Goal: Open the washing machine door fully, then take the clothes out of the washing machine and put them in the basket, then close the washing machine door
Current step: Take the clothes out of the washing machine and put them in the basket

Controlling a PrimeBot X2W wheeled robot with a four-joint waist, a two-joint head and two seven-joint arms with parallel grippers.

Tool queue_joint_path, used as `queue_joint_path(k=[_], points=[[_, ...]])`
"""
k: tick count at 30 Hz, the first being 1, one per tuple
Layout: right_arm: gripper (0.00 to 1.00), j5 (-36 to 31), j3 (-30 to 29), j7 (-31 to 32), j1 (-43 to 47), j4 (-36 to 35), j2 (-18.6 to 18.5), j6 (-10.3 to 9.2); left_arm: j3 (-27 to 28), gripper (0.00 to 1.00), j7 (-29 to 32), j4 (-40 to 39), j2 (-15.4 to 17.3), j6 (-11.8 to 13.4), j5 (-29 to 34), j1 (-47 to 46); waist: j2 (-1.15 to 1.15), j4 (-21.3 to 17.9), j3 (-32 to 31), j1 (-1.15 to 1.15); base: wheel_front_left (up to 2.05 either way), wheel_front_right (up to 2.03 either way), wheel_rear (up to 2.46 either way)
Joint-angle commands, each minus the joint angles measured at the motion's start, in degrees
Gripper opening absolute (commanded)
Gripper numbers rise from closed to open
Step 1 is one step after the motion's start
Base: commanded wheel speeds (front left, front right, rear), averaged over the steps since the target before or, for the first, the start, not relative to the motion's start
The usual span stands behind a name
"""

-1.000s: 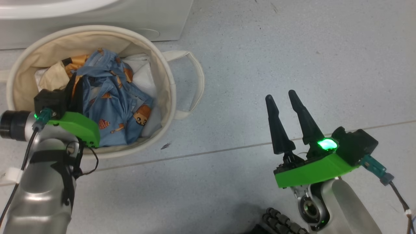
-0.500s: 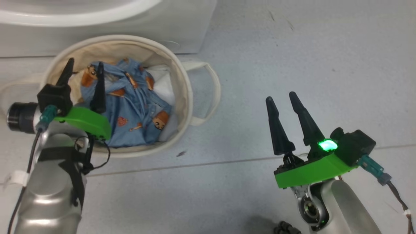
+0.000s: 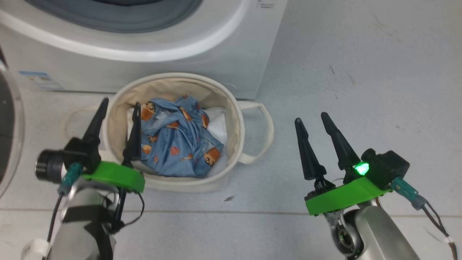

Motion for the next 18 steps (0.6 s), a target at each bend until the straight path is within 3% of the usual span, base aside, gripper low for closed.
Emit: queue_joint_path(k=[1,18], points=[[1.00,-1.57,0.76,-0.71,0.79,-1.15,0.11,0.06,1.51,1.00,-0.27,-2.99,0.81,0.21,0.45,1.68,0.00,2.28,-2.85,0.00,0.00,0.00,0.00],[1.00,-2.22,-3.62,-0.71,5.48,0.07,0.11,0.06,2.52,1.00,-0.27,-12.28,-2.59,2.72,-2.74,16.22,0.00,7.49,-11.66,0.00,0.00,0.00,0.00]])
